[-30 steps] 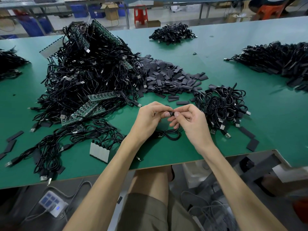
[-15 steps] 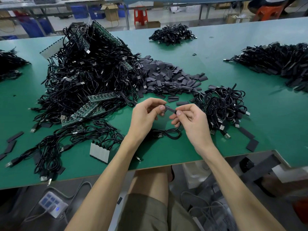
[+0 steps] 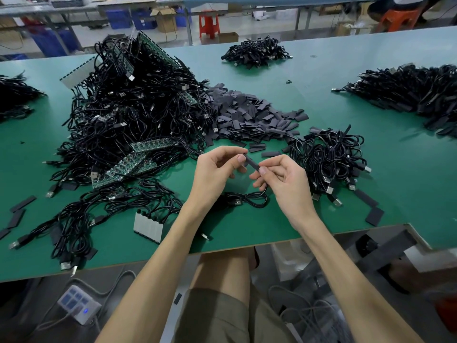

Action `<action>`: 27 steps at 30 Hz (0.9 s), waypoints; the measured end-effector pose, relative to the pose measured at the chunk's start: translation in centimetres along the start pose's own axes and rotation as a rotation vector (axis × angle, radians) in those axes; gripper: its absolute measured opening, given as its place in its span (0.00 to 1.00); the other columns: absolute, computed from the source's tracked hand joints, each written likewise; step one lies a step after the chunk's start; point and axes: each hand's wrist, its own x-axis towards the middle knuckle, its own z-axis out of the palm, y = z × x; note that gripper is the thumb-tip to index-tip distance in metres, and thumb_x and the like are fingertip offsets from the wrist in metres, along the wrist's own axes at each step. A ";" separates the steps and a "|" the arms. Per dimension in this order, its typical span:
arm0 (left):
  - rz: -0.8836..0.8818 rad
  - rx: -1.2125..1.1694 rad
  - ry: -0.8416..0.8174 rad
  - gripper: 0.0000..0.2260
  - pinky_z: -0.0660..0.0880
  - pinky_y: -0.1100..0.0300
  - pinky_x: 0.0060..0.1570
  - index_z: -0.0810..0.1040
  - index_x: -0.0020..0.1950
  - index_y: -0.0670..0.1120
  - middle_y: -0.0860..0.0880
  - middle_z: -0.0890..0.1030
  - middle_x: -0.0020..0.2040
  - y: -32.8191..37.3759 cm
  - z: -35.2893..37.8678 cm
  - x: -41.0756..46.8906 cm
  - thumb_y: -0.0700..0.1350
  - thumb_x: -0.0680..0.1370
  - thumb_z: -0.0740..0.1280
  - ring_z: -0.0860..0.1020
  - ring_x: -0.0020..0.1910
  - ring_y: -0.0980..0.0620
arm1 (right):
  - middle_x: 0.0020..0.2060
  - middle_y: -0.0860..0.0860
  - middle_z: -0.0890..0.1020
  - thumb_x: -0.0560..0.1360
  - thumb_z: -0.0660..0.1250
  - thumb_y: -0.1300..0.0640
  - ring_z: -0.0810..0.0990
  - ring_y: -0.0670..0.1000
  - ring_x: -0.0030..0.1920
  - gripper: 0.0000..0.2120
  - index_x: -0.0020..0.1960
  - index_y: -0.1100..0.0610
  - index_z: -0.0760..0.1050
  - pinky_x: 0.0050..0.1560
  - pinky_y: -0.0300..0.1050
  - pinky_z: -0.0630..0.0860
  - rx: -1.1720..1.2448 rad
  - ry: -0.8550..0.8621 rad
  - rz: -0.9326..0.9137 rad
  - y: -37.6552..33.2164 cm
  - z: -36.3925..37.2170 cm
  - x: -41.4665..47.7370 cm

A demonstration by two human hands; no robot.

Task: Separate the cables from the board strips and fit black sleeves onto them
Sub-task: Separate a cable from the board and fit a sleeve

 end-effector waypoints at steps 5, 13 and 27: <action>-0.011 -0.045 -0.019 0.05 0.77 0.56 0.38 0.82 0.55 0.38 0.46 0.85 0.42 -0.2 0.0 0.1 0.36 0.79 0.71 0.83 0.38 0.50 | 0.41 0.55 0.87 0.82 0.66 0.66 0.85 0.54 0.39 0.05 0.52 0.58 0.77 0.40 0.43 0.79 -0.002 -0.003 -0.005 0.2 0.0 0.1; -0.019 -0.124 -0.090 0.08 0.77 0.54 0.40 0.80 0.56 0.36 0.47 0.83 0.43 -0.1 0.0 0.0 0.38 0.80 0.71 0.80 0.36 0.48 | 0.41 0.56 0.87 0.82 0.65 0.67 0.86 0.55 0.40 0.06 0.52 0.58 0.77 0.42 0.45 0.79 0.002 -0.023 -0.030 -0.1 0.0 0.0; -0.004 -0.074 -0.121 0.07 0.78 0.57 0.39 0.82 0.55 0.35 0.49 0.85 0.42 -0.6 -0.1 0.1 0.38 0.80 0.70 0.79 0.36 0.51 | 0.40 0.57 0.87 0.81 0.66 0.67 0.85 0.56 0.39 0.04 0.51 0.60 0.77 0.40 0.44 0.79 0.025 -0.033 -0.034 0.0 0.0 0.1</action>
